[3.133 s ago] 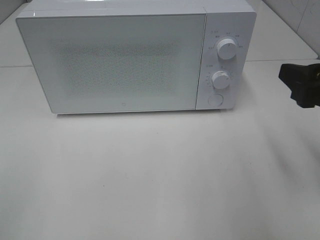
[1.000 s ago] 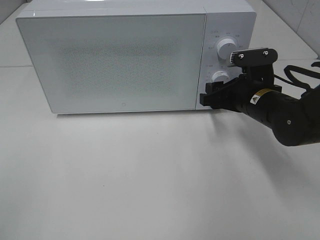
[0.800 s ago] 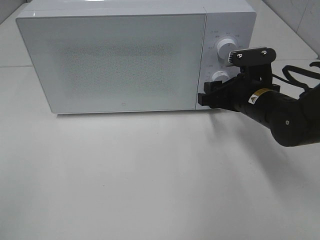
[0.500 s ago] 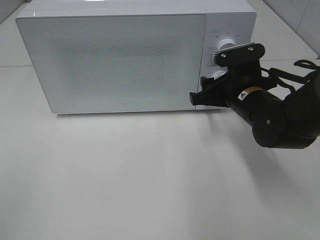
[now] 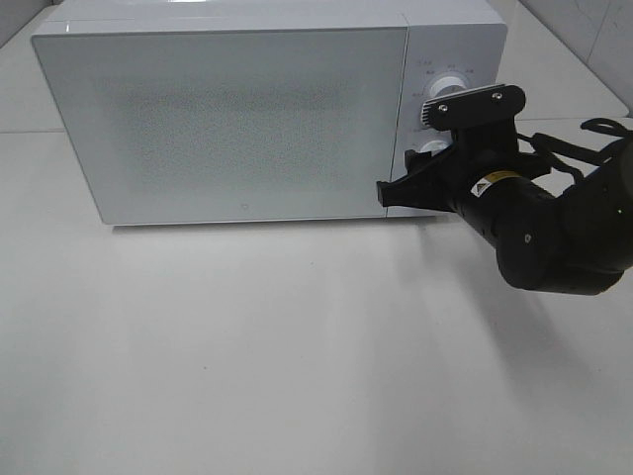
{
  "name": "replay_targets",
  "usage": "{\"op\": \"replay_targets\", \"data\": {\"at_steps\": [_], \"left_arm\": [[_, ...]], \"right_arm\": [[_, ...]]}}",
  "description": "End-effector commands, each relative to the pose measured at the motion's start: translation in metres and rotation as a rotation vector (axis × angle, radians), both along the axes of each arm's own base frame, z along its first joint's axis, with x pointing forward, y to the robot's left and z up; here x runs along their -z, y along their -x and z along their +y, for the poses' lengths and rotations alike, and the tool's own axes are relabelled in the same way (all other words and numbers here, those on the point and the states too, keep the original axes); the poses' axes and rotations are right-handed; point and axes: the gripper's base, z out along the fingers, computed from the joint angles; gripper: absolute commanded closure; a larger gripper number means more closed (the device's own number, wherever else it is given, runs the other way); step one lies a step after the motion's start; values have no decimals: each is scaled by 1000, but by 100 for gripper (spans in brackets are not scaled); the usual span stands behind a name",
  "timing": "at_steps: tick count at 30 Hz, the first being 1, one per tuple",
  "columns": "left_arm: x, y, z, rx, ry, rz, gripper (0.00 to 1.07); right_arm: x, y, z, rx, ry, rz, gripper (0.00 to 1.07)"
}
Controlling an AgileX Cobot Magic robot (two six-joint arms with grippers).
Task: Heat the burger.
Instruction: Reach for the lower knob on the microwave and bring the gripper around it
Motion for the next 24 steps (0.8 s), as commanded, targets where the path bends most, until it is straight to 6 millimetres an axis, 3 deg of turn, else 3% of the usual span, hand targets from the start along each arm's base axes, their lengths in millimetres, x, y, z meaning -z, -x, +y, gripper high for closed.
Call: {"op": "replay_targets", "data": {"at_steps": [1,11,14,16,17,19,22,24], "left_arm": [[0,-1,0,-6,7,-5,107],[0,-1,0,-6,7,-5,107],[0,-1,0,-6,7,-5,107],[0,-1,0,-6,7,-5,107],[0,-1,0,-6,7,-5,107],[0,-1,0,-6,7,-5,107],[0,-1,0,-6,7,-5,107],[0,-1,0,-6,7,-5,107]], "right_arm": [[-1,-1,3,-13,-9,30,52],[0,0,3,-15,-8,38,54],[1,0,3,-16,-7,45,61],[1,0,3,-15,-8,45,78],[1,0,3,-15,-8,45,78],[1,0,3,-15,-9,45,91],[1,0,3,-14,-10,46,96],[1,0,3,-5,-39,50,107]]}}
